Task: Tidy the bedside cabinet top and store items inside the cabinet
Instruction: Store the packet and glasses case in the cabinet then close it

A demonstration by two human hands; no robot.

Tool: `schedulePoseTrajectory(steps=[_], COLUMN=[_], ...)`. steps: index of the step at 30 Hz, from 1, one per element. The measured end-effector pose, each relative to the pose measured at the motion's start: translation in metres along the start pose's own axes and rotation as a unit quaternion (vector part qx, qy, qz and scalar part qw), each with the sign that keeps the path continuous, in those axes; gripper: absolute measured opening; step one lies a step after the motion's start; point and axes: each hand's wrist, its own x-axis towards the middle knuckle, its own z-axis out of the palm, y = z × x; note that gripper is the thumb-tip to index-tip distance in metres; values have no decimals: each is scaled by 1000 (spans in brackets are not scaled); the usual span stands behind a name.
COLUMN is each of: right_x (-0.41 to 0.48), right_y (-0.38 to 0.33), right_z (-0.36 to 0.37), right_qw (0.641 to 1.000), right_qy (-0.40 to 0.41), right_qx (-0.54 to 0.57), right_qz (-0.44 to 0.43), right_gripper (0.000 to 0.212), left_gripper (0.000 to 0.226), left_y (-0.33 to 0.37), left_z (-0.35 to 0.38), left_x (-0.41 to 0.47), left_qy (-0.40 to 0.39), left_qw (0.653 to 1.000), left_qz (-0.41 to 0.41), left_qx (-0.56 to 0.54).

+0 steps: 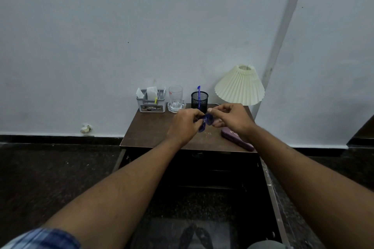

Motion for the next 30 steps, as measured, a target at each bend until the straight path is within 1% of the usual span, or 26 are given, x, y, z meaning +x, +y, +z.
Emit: schedulePoseTrajectory(steps=[2,3,4,5,6,7,8,9,10,11,14,16,18,21,23,26,30], right_x=[1,3,4,6,7,7,8,8,6,5,2,4,6,11,15,20,25], right_y=[-2,-2,-1,2,6,10,14,19,22,25,33,37,41,49,54,61,72], right_z=[1,2,2,2,2,2,3,4,6,8,18,23,26,26,26,27,36], right_qw=[999,999,999,998,998,998,998,998,997,994,984,981,984,989,991,991,995], right_qy=[10,21,34,47,55,57,50,37,21,6,-4,7,17,31,35,34,23], right_qx=[36,41,40,35,32,32,36,43,57,79,163,183,166,134,124,117,81], right_qz=[4,4,2,0,2,8,21,37,57,71,73,67,61,49,48,49,56], right_gripper=[35,36,37,37,36,35,33,31,27,22,13,13,10,5,6,8,16], left_gripper=[16,17,18,17,15,12,10,9,10,10,11,13,16,23,18,6,5], left_y=[-2,-3,-3,-1,1,3,4,5,6,7,9,6,0,-13,-22,-34,-59], left_z=[9,13,15,15,14,13,12,11,10,11,15,16,14,8,3,-3,0], left_x=[0,0,0,0,-1,-3,-4,-6,-7,-9,-18,-22,-25,-25,-24,-23,-26], left_qy=[25,41,55,67,77,95,115,130,136,136,120,112,101,91,89,84,83], left_qw=[995,981,948,893,827,766,719,682,659,646,638,645,669,714,734,751,799], left_qz=[-67,-125,-196,-264,-315,-345,-359,-365,-366,-365,-363,-363,-366,-381,-386,-395,-404], left_qx=[-74,-143,-243,-358,-459,-534,-584,-620,-643,-656,-668,-663,-639,-581,-552,-522,-439])
